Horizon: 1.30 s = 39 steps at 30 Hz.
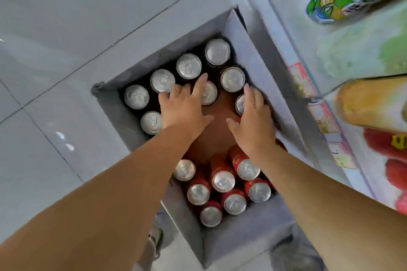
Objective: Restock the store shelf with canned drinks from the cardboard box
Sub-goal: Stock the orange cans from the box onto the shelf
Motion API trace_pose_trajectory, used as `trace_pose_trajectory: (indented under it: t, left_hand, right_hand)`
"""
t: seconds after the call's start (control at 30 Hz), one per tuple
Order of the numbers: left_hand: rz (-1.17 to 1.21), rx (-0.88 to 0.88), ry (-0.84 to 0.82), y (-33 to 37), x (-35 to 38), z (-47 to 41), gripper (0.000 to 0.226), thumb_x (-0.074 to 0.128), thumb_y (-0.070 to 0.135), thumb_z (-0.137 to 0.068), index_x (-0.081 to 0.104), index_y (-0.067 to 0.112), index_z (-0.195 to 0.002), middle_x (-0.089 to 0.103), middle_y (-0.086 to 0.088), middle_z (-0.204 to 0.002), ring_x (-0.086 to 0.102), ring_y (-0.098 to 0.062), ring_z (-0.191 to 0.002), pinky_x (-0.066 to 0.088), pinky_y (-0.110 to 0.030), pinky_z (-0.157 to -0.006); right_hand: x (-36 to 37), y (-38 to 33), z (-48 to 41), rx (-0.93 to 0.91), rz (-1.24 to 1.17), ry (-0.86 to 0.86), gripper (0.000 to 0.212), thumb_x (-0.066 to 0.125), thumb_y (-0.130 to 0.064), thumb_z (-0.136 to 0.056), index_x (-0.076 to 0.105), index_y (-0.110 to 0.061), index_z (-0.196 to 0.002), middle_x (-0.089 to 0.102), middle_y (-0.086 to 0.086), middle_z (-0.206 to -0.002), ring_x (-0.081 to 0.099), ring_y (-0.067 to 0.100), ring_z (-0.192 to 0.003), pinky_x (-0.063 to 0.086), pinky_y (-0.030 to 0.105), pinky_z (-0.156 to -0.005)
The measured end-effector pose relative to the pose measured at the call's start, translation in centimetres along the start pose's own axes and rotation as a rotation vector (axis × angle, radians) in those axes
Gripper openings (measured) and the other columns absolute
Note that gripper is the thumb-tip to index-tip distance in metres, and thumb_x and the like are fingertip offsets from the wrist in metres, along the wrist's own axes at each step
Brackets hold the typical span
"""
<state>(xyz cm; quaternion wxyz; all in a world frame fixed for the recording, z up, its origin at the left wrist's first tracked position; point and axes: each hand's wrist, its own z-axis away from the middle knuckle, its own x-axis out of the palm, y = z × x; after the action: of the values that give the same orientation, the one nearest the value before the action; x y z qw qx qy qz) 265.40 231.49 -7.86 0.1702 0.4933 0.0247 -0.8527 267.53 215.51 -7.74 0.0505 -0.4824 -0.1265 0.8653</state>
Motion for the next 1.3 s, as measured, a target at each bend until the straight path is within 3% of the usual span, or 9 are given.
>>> trace_pose_trajectory:
  t: [0.17, 0.33, 0.5, 0.63, 0.73, 0.83, 1.0, 1.17, 1.3]
  left_hand:
    - [-0.001, -0.023, 0.155, 0.3, 0.9, -0.7, 0.080, 0.076, 0.049, -0.073, 0.035, 0.035, -0.140, 0.066, 0.003, -0.106, 0.049, -0.025, -0.114, 0.032, -0.042, -0.090]
    - [0.209, -0.032, 0.116, 0.1, -1.9, 1.8, 0.073, 0.079, 0.048, -0.069, 0.047, 0.033, -0.133, 0.065, 0.006, -0.092, 0.053, -0.027, -0.108, 0.035, -0.042, -0.091]
    - [0.556, -0.075, 0.014, -0.1, -11.5, 8.4, 0.074, 0.082, 0.045, -0.069, 0.043, 0.042, -0.132, 0.062, 0.008, -0.110, 0.056, -0.016, -0.106, 0.045, -0.030, -0.081]
    - [0.778, -0.037, -0.013, 0.5, -22.3, 14.9, 0.074, 0.087, 0.032, -0.067, 0.048, 0.032, -0.130, 0.061, 0.015, -0.115, 0.057, -0.007, -0.105, 0.044, -0.022, -0.087]
    - [0.799, 0.018, 0.031, 1.6, -31.4, 20.4, 0.071, 0.088, 0.031, -0.065, 0.049, 0.034, -0.125, 0.059, 0.015, -0.116, 0.055, -0.004, -0.104, 0.042, -0.020, -0.088]
    - [0.857, 0.079, 0.100, 3.4, -40.7, 26.1, 0.072, 0.091, 0.027, -0.060, 0.051, 0.037, -0.119, 0.057, 0.012, -0.115, 0.055, -0.001, -0.100, 0.045, -0.024, -0.089]
    - [1.020, 0.203, 0.211, 7.0, -53.7, 35.5, 0.071, 0.092, 0.025, -0.053, 0.053, 0.048, -0.108, 0.062, 0.009, -0.110, 0.063, -0.003, -0.100, 0.051, -0.031, -0.091]
    - [1.109, 0.461, 0.222, 11.6, -62.4, 42.4, 0.068, 0.087, 0.014, -0.059, 0.058, 0.033, -0.117, 0.067, 0.009, -0.110, 0.066, -0.005, -0.100, 0.049, -0.014, -0.081]
    - [1.046, 0.688, 0.218, 16.5, -68.5, 46.2, 0.068, 0.083, 0.028, -0.059, 0.056, 0.042, -0.120, 0.065, 0.013, -0.117, 0.063, -0.008, -0.107, 0.049, -0.021, -0.087]
  right_hand:
    - [1.7, 0.0, -1.1, 0.020, 0.129, 0.135, 0.071, 0.074, -0.016, -0.079, 0.036, -0.015, -0.139, 0.039, 0.004, -0.144, 0.056, 0.032, -0.106, 0.051, 0.041, -0.077]
    - [-1.8, -0.5, 0.6, -0.005, -0.050, 0.085, 0.065, 0.078, -0.022, -0.075, 0.045, -0.015, -0.131, 0.045, 0.008, -0.135, 0.057, 0.033, -0.109, 0.049, 0.040, -0.080]
    - [-11.7, -2.3, 6.9, 0.069, -0.321, 0.037, 0.067, 0.083, -0.035, -0.064, 0.050, -0.025, -0.121, 0.047, 0.002, -0.107, 0.047, 0.015, -0.084, 0.031, 0.022, -0.065]
    - [-22.7, -4.8, 13.4, 0.009, -0.433, -0.065, 0.065, 0.079, -0.038, -0.060, 0.048, -0.036, -0.116, 0.053, -0.003, -0.107, 0.054, 0.015, -0.095, 0.046, 0.033, -0.080]
    - [-32.2, -8.1, 19.0, -0.045, -0.504, -0.044, 0.065, 0.081, -0.035, -0.060, 0.049, -0.037, -0.116, 0.046, -0.008, -0.109, 0.049, 0.006, -0.098, 0.039, 0.019, -0.081]
    - [-41.9, -11.1, 25.0, -0.102, -0.607, 0.065, 0.066, 0.082, -0.038, -0.056, 0.048, -0.040, -0.112, 0.047, -0.005, -0.112, 0.048, -0.004, -0.094, 0.035, 0.005, -0.080]
    - [-55.9, -13.2, 35.6, -0.226, -0.697, 0.275, 0.062, 0.079, -0.039, -0.058, 0.049, -0.040, -0.113, 0.050, -0.009, -0.115, 0.048, -0.010, -0.106, 0.033, 0.003, -0.087]
    - [-64.9, -12.4, 45.3, -0.308, -0.749, 0.473, 0.061, 0.083, -0.038, -0.064, 0.049, -0.046, -0.115, 0.050, -0.019, -0.118, 0.054, -0.001, -0.111, 0.045, 0.025, -0.090]
    - [-70.1, -10.8, 51.0, -0.326, -0.772, 0.705, 0.066, 0.080, -0.042, -0.063, 0.047, -0.046, -0.120, 0.051, -0.017, -0.124, 0.051, 0.003, -0.118, 0.045, 0.029, -0.096]
